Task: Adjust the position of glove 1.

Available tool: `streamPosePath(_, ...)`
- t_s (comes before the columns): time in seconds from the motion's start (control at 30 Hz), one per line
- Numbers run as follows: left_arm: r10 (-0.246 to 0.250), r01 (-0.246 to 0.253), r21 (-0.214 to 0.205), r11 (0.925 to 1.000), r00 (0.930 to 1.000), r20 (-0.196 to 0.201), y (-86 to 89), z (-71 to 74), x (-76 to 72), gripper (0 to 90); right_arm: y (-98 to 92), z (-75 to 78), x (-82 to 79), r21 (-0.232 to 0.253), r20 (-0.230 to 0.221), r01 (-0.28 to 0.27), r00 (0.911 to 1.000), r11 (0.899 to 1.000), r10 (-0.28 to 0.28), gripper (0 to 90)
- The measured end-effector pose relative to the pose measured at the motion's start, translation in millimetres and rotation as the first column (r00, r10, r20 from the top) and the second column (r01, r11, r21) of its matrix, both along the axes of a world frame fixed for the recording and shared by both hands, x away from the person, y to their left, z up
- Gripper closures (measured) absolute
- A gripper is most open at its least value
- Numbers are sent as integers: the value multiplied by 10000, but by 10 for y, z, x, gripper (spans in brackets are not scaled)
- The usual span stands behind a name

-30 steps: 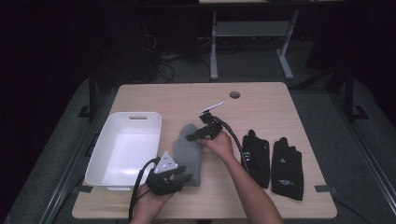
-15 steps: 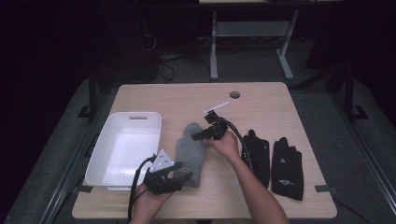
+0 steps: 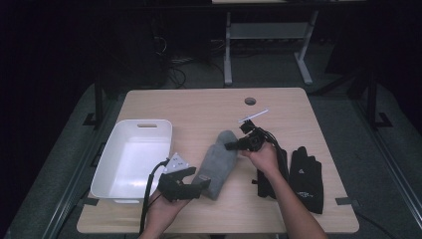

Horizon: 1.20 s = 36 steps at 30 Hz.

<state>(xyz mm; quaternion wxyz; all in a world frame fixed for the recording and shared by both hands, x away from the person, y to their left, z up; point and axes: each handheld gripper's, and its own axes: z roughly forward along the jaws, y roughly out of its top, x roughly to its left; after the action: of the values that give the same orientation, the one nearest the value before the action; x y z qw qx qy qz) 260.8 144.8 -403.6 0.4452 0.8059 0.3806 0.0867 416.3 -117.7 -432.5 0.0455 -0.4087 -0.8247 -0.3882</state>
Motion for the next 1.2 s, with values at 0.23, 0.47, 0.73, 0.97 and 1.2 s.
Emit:
streamPosePath(0.23,538,-592,-379,9975,9899,-1310,-78,25,207,303,-226,-67,-55,-84,-35,370,9993,9993,-371,723)
streamPosePath(0.47,346,-449,-345,9984,9665,-2542,-158,-180,328,304,-363,-130,-117,99,-39,552,9985,9984,-552,722)
streamPosePath(0.73,294,-495,-518,9974,9423,-3335,-186,-335,353,309,-400,-126,-143,-125,53,443,9990,9989,-442,719)
streamPosePath(0.97,-41,-337,-894,9954,9199,-3921,-183,-443,363,317,-405,-145,-148,-117,21,461,9989,9989,-461,716)
streamPosePath(1.2,-408,-64,-1133,9935,9114,-4096,-180,-473,383,393,-434,-203,-159,174,-46,594,9982,9981,-593,714)
